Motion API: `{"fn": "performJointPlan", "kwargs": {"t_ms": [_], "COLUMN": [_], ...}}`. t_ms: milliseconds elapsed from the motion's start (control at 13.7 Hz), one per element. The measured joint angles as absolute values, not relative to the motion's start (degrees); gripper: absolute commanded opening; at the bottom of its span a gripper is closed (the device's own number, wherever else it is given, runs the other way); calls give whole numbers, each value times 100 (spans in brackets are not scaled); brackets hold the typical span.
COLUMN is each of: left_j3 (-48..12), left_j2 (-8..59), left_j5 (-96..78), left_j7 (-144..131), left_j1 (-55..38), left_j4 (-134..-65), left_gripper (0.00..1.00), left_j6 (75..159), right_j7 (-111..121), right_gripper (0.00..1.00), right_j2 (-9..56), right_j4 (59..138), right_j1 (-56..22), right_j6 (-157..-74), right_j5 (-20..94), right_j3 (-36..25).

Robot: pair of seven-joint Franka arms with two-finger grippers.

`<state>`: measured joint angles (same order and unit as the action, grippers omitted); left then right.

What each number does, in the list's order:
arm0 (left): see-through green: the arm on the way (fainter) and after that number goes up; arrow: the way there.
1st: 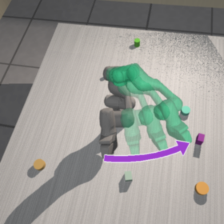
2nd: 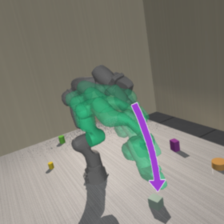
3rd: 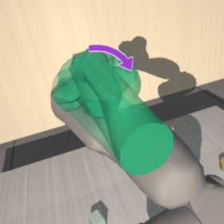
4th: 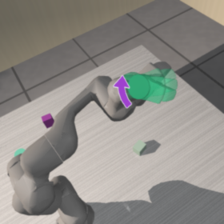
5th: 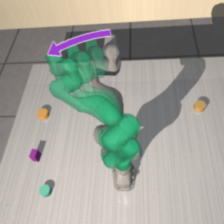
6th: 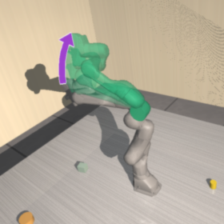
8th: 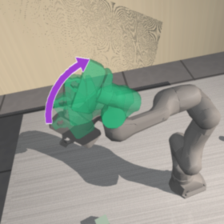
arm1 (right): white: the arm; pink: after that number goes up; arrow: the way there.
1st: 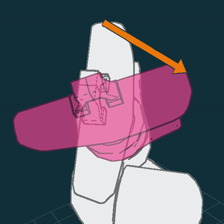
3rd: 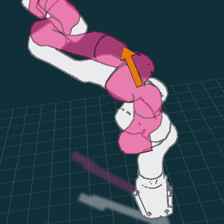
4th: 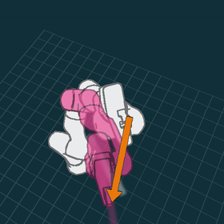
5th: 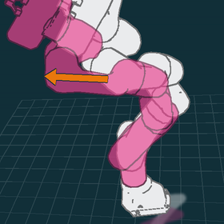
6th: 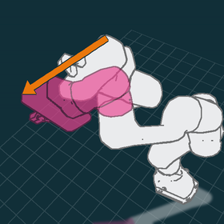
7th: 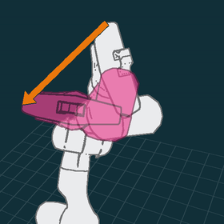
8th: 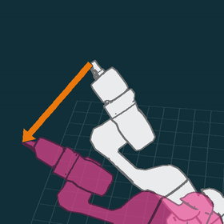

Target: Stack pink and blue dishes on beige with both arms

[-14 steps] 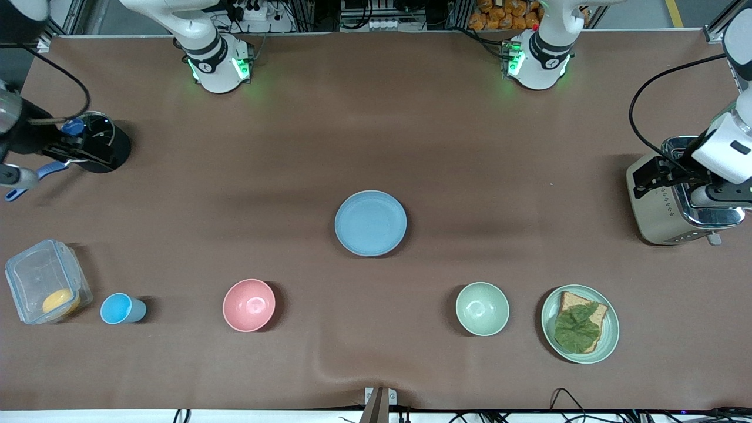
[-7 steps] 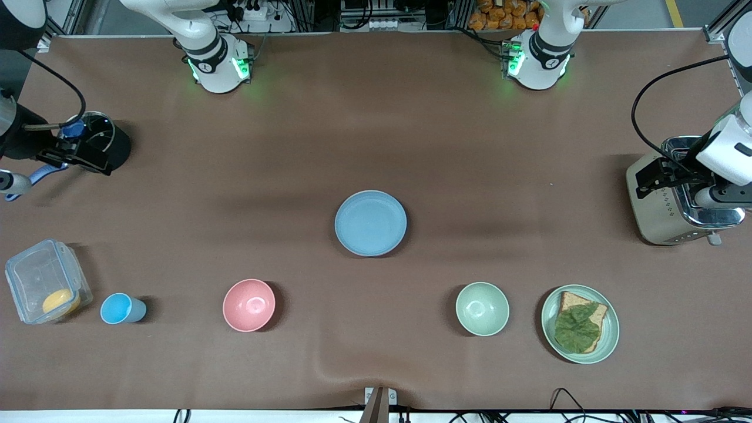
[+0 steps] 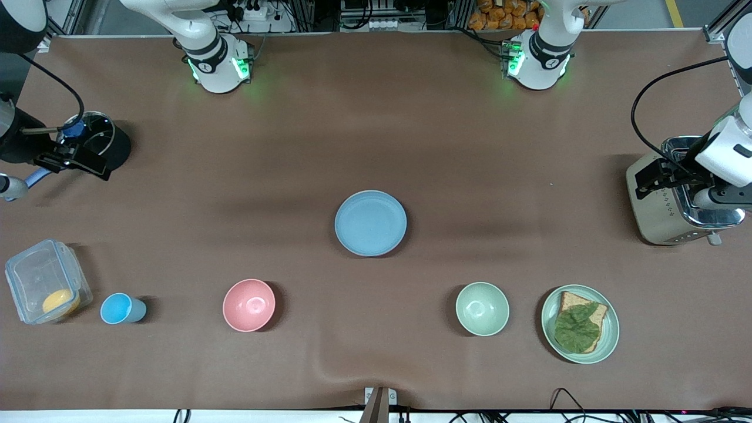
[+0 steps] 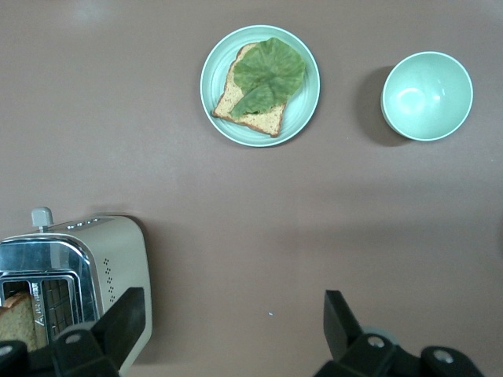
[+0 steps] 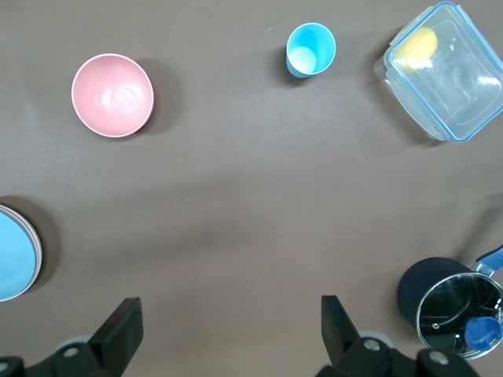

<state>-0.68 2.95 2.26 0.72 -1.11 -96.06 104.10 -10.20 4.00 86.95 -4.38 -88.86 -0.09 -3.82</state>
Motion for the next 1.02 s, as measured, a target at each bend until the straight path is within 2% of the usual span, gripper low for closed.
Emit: {"fn": "performJointPlan", "kwargs": {"t_ms": [1023], "left_j3": [-72], "left_j2": [296], "left_j5": [226], "left_j7": [72], "left_j1": [-112], "left_j4": [-9599], "left_gripper": [100], "left_j6": [10344], "right_j7": [-1020], "right_gripper": [100], "right_j2": [400], "right_j4": [8695], "right_j1": [-440], "right_j6": [-8887], "right_j5": [-10], "right_j3": [-374]}}
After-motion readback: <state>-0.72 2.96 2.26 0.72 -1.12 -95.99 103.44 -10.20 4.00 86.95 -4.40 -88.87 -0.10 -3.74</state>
